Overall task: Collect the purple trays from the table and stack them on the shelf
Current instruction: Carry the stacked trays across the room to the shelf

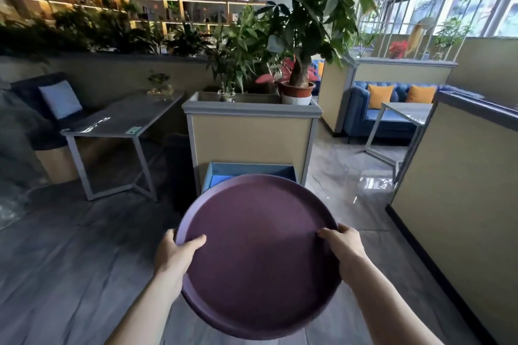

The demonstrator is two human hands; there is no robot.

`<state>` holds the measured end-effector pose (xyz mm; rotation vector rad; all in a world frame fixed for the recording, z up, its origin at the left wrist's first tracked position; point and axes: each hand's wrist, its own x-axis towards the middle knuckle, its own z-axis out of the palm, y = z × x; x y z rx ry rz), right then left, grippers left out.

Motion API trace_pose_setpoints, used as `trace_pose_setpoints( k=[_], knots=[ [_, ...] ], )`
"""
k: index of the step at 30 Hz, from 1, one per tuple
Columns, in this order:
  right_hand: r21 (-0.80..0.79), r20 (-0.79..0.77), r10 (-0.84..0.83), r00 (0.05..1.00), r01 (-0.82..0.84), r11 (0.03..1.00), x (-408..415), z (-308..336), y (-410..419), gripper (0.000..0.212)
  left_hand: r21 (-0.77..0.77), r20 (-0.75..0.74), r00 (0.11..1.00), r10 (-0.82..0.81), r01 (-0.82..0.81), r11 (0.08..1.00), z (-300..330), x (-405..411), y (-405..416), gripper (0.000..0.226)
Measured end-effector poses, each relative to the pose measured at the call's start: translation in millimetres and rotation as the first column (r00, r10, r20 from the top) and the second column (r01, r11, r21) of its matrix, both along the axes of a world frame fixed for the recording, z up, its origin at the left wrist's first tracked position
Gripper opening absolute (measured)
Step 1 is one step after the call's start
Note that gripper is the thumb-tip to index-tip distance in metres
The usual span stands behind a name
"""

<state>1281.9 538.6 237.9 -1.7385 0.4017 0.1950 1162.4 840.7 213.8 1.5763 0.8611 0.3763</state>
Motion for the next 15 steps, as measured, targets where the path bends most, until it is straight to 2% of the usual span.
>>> trace_pose_setpoints(
  k=[7,15],
  knots=[
    [-0.015,-0.021,-0.007,1.000,0.007,1.000,102.9,-17.5,36.4,0.015,-0.011,-0.015,1.000,0.017,-0.017,1.000,-20.8,102.4,34.2,0.090],
    [-0.077,-0.069,-0.041,0.997,0.036,0.996,250.2,-47.9,102.7,0.018,-0.015,-0.075,0.997,-0.014,0.013,1.000,-54.9,259.3,102.6,0.083]
  ],
)
